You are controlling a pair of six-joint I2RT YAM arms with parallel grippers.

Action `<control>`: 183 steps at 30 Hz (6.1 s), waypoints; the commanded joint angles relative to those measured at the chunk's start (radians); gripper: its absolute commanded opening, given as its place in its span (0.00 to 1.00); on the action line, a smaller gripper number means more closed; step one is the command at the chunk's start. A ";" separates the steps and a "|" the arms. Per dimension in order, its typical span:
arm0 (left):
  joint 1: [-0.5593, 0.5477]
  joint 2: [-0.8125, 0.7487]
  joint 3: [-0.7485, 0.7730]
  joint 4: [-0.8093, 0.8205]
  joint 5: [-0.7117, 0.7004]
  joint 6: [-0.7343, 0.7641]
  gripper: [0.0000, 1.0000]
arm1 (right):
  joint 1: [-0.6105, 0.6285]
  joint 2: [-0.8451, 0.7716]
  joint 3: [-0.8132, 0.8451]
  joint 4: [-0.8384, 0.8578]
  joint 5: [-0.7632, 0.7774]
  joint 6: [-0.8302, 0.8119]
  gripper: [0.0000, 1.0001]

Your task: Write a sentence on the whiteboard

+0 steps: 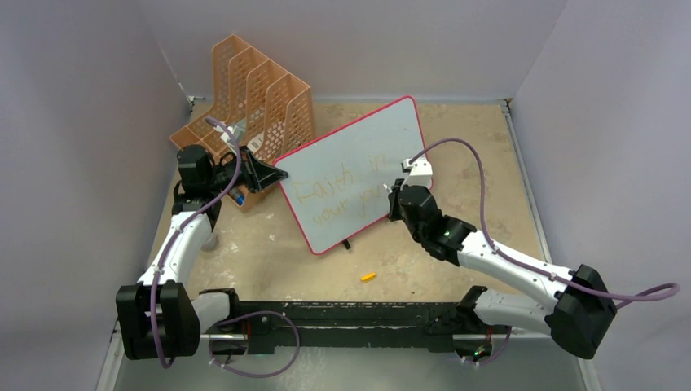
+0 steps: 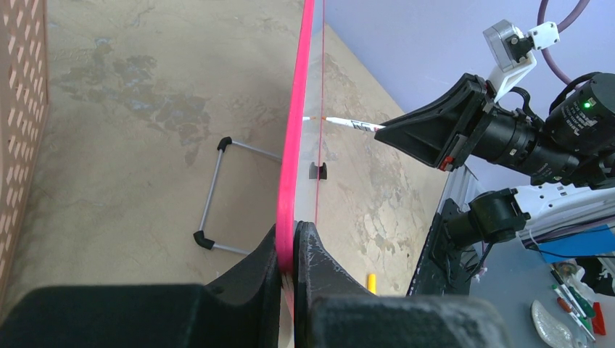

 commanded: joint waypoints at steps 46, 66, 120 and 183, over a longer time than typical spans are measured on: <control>0.008 -0.002 0.036 0.012 -0.034 0.094 0.00 | -0.026 -0.002 0.012 -0.090 -0.081 0.103 0.00; 0.008 0.001 0.036 0.011 -0.031 0.094 0.00 | -0.034 -0.012 0.037 0.001 -0.008 0.022 0.00; 0.009 -0.001 0.051 -0.002 -0.055 0.111 0.00 | -0.088 -0.056 0.063 -0.010 -0.046 -0.029 0.00; 0.078 0.018 0.103 -0.073 -0.023 0.168 0.00 | -0.117 0.004 -0.008 0.156 -0.124 -0.106 0.00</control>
